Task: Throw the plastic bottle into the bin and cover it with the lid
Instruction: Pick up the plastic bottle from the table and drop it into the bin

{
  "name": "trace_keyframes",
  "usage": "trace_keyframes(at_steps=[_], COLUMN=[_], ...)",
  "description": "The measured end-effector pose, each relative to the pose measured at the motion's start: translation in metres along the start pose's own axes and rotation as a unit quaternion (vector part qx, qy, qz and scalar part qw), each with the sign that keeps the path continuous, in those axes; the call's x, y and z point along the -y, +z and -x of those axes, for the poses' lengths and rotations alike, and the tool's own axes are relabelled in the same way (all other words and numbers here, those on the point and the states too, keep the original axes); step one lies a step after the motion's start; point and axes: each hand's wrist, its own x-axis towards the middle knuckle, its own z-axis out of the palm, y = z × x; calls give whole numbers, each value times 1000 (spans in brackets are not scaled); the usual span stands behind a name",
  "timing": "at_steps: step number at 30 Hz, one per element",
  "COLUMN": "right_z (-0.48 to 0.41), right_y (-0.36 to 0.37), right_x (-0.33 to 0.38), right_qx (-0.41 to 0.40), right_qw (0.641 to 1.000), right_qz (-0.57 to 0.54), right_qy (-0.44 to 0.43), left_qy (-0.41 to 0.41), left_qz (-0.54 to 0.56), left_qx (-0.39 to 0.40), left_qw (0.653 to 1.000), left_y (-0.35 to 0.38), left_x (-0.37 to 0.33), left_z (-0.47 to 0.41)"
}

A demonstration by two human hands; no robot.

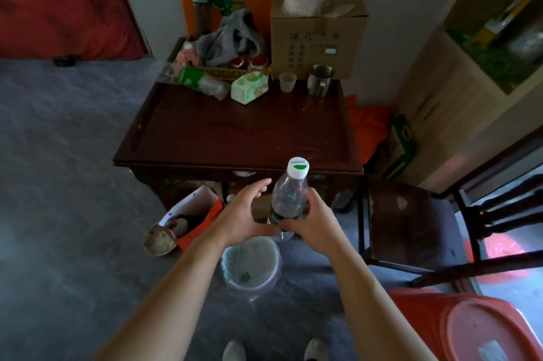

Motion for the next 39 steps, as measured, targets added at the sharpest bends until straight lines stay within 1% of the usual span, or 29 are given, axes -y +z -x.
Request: trace_keyframes(at_steps=[3, 7, 16, 18, 23, 29, 39], right_z=[3, 6, -18, -24, -46, -92, -193], right_y=[25, 52, 83, 91, 115, 165, 303], right_x=[3, 1, -24, -33, -67, -141, -323], right_qx=[0, 23, 70, 85, 69, 45, 12], right_qw=[1000, 999, 995, 993, 992, 994, 994], right_qz=[-2, 10, 45, 59, 72, 37, 25], right_qy=[14, 21, 54, 59, 71, 94, 106], left_qy=[9, -8, -60, -59, -66, -53, -24], left_qz=[1, 10, 12, 4, 11, 18, 22], left_qx=[8, 13, -16, -22, -34, -25, -39], left_qw=[1000, 1000, 998, 998, 997, 998, 999], left_y=[-19, -35, -45, -44, -40, -20, 50], left_x=[17, 36, 71, 83, 122, 211, 434], left_z=[9, 18, 28, 26, 10, -31, -109])
